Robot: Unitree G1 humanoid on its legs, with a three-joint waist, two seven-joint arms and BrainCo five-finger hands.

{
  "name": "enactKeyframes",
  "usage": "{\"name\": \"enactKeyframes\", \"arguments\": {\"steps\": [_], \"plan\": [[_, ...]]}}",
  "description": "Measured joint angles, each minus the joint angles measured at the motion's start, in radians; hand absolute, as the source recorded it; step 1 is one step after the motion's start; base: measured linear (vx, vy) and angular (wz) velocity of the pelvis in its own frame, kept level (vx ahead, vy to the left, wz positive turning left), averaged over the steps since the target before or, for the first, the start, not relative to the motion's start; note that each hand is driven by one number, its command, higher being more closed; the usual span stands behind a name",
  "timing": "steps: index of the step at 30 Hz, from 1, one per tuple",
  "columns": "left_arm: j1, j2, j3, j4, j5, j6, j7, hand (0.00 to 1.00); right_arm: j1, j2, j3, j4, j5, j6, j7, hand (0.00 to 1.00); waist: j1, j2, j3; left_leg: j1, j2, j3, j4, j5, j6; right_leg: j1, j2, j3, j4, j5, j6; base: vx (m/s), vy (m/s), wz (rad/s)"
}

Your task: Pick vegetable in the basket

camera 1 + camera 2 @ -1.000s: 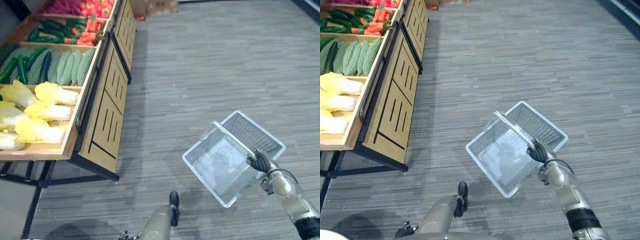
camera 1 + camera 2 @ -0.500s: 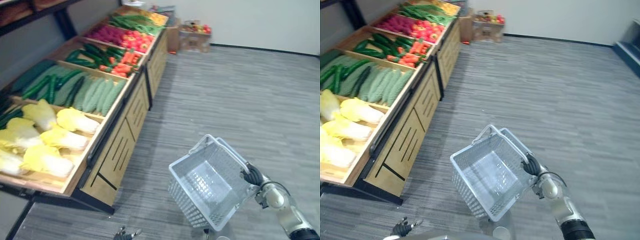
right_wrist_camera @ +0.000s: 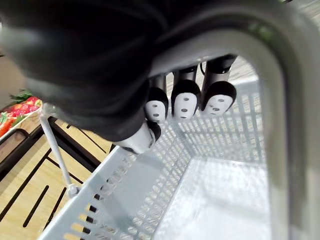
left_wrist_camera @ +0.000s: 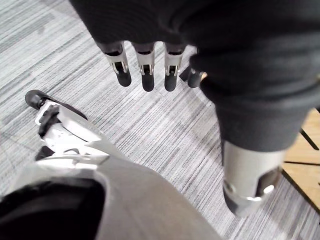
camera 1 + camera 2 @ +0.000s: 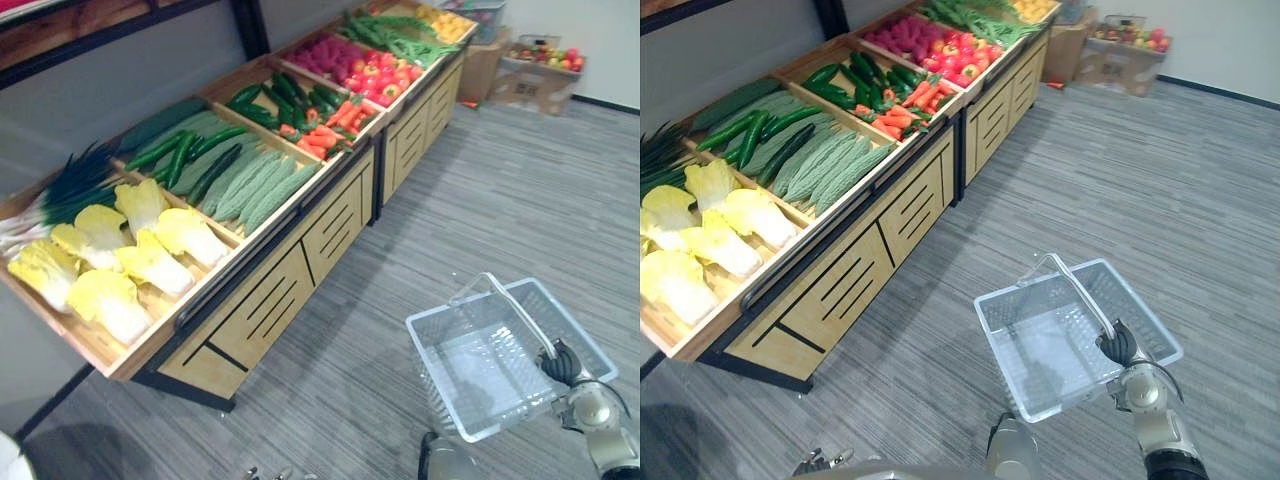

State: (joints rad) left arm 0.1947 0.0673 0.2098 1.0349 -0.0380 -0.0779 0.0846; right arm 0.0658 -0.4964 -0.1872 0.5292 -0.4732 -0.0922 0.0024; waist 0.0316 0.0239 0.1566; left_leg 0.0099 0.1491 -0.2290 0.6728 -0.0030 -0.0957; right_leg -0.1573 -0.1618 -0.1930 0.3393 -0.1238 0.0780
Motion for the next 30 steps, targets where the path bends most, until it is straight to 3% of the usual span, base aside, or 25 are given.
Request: {"name": "enactKeyframes", "arguments": {"steps": [2, 3, 4, 6, 8, 10, 13, 19, 22, 23, 24, 25, 26, 27, 28, 30], "plan": [[0.001, 0.005, 0.003, -0.002, -0.001, -0.001, 0.002, 0.0, 0.01, 0.002, -0.02, 0.017, 0.0, 0.003, -0.02, 1.0, 0.0, -0.008, 0.005, -0.077, 0.067, 0.201, 0.129, -0.073, 0.033, 0.114, -0.013, -0.06, -0.084, -0.005, -0.009, 0.26, -0.202, 0.72], [0.001, 0.005, 0.004, -0.019, -0.001, -0.002, 0.009, 0.0, 0.017, 0.005, -0.052, 0.027, 0.002, 0.003, -0.043, 1.0, 0.0, -0.008, 0.005, -0.126, 0.094, 0.334, 0.137, -0.109, 0.057, 0.163, -0.023, -0.102, -0.125, -0.005, -0.008, 0.15, -0.106, 0.73], [0.001, 0.004, 0.004, -0.023, -0.001, -0.002, 0.011, 0.0, 0.016, 0.007, -0.07, 0.033, 0.004, 0.003, -0.052, 1.0, -0.001, -0.007, 0.005, -0.145, 0.103, 0.391, 0.124, -0.121, 0.059, 0.175, -0.026, -0.119, -0.136, -0.005, -0.008, 0.15, -0.072, 0.79], [0.002, 0.0, 0.003, -0.042, -0.001, -0.006, 0.018, 0.0, 0.016, 0.01, -0.114, 0.037, 0.006, 0.004, -0.081, 1.0, 0.0, -0.001, 0.006, -0.204, 0.106, 0.55, -0.005, -0.112, 0.071, 0.202, -0.036, -0.171, -0.164, -0.005, 0.0, 0.12, 0.028, 0.67], [-0.005, -0.002, 0.002, -0.039, 0.002, 0.0, 0.021, 0.0, 0.021, 0.014, -0.158, 0.047, 0.006, 0.009, -0.086, 1.0, -0.006, 0.01, 0.006, -0.205, 0.08, 0.669, -0.196, -0.058, 0.073, 0.222, -0.047, -0.236, -0.167, -0.013, 0.037, 0.16, 0.121, 0.96], [-0.016, 0.008, 0.001, -0.042, 0.004, 0.0, 0.025, 0.0, 0.025, 0.013, -0.167, 0.062, 0.02, 0.019, -0.091, 1.0, -0.016, 0.008, 0.005, -0.187, 0.017, 0.701, -0.319, -0.055, 0.069, 0.241, -0.065, -0.306, -0.232, 0.01, 0.067, 0.14, 0.135, 1.09], [-0.016, 0.014, 0.001, -0.038, 0.014, 0.01, 0.028, 0.0, 0.011, 0.034, -0.141, 0.101, 0.017, 0.026, -0.082, 1.0, 0.004, -0.003, 0.015, -0.177, -0.026, 0.703, -0.394, -0.04, 0.094, 0.302, -0.056, -0.374, -0.329, 0.051, 0.076, 0.09, 0.064, 0.74], [-0.001, 0.009, -0.007, 0.003, 0.021, 0.015, 0.025, 0.0, -0.026, 0.051, -0.05, 0.124, 0.017, 0.011, -0.079, 1.0, 0.025, -0.009, 0.018, -0.134, -0.038, 0.674, -0.417, -0.04, 0.094, 0.352, -0.048, -0.369, -0.34, 0.05, 0.08, 0.01, -0.064, 0.14], [0.013, 0.018, -0.008, 0.025, 0.022, 0.016, 0.022, 0.0, -0.003, 0.056, -0.059, 0.143, 0.013, 0.002, -0.079, 1.0, 0.019, -0.03, 0.012, -0.068, -0.1, 0.651, -0.513, -0.1, 0.083, 0.315, -0.115, -0.385, -0.188, -0.068, 0.126, 0.03, 0.055, 0.27], [0.027, 0.037, -0.01, 0.024, 0.022, 0.015, 0.02, 0.0, 0.016, 0.079, -0.076, 0.168, 0.011, 0.002, -0.079, 1.0, 0.008, -0.064, 0.002, -0.039, -0.13, 0.642, -0.541, -0.121, 0.095, 0.305, -0.165, -0.386, -0.062, -0.104, 0.161, 0.07, 0.065, 0.43], [0.034, 0.041, -0.011, 0.032, 0.022, 0.018, 0.02, 0.0, 0.018, 0.092, -0.08, 0.183, 0.01, 0.004, -0.078, 1.0, -0.001, -0.071, 0.002, -0.028, -0.135, 0.625, -0.543, -0.126, 0.101, 0.202, -0.224, -0.282, 0.18, -0.084, 0.151, 0.07, 0.081, 0.39], [0.035, 0.046, -0.018, 0.032, 0.021, 0.02, 0.02, 0.0, 0.021, 0.103, -0.08, 0.187, 0.01, 0.004, -0.078, 1.0, -0.003, -0.075, 0.004, -0.017, -0.137, 0.62, -0.547, -0.133, 0.111, 0.15, -0.237, -0.216, 0.292, -0.037, 0.132, 0.06, 0.09, 0.39], [0.026, 0.058, -0.031, 0.031, 0.021, 0.023, 0.018, 0.0, 0.032, 0.123, -0.078, 0.194, 0.01, 0.002, -0.075, 1.0, -0.011, -0.075, 0.007, 0.012, -0.132, 0.587, -0.553, -0.139, 0.126, 0.059, -0.24, -0.119, 0.458, 0.08, 0.123, 0.14, 0.159, 0.42], [0.019, 0.072, -0.037, 0.026, 0.021, 0.022, 0.018, 0.0, 0.037, 0.151, -0.088, 0.206, 0.021, 0.009, -0.073, 1.0, -0.013, -0.076, 0.008, 0.03, -0.133, 0.566, -0.558, -0.144, 0.138, 0.011, -0.223, -0.059, 0.541, 0.085, 0.122, 0.21, 0.154, 0.67], [0.016, 0.09, -0.039, 0.018, 0.019, 0.022, 0.019, 0.0, 0.038, 0.174, -0.113, 0.226, 0.028, 0.023, -0.075, 1.0, -0.019, -0.087, 0.016, 0.049, -0.133, 0.537, -0.564, -0.15, 0.147, -0.024, -0.197, -0.029, 0.573, 0.021, 0.102, 0.19, 0.1, 0.65], [0.0, 0.095, -0.029, 0.016, 0.015, 0.022, 0.02, 0.0, 0.044, 0.172, -0.135, 0.232, 0.041, 0.021, -0.079, 1.0, -0.034, -0.096, 0.016, 0.069, -0.133, 0.495, -0.566, -0.148, 0.152, -0.048, -0.158, -0.03, 0.514, -0.033, 0.07, 0.22, 0.055, 0.86]]}}
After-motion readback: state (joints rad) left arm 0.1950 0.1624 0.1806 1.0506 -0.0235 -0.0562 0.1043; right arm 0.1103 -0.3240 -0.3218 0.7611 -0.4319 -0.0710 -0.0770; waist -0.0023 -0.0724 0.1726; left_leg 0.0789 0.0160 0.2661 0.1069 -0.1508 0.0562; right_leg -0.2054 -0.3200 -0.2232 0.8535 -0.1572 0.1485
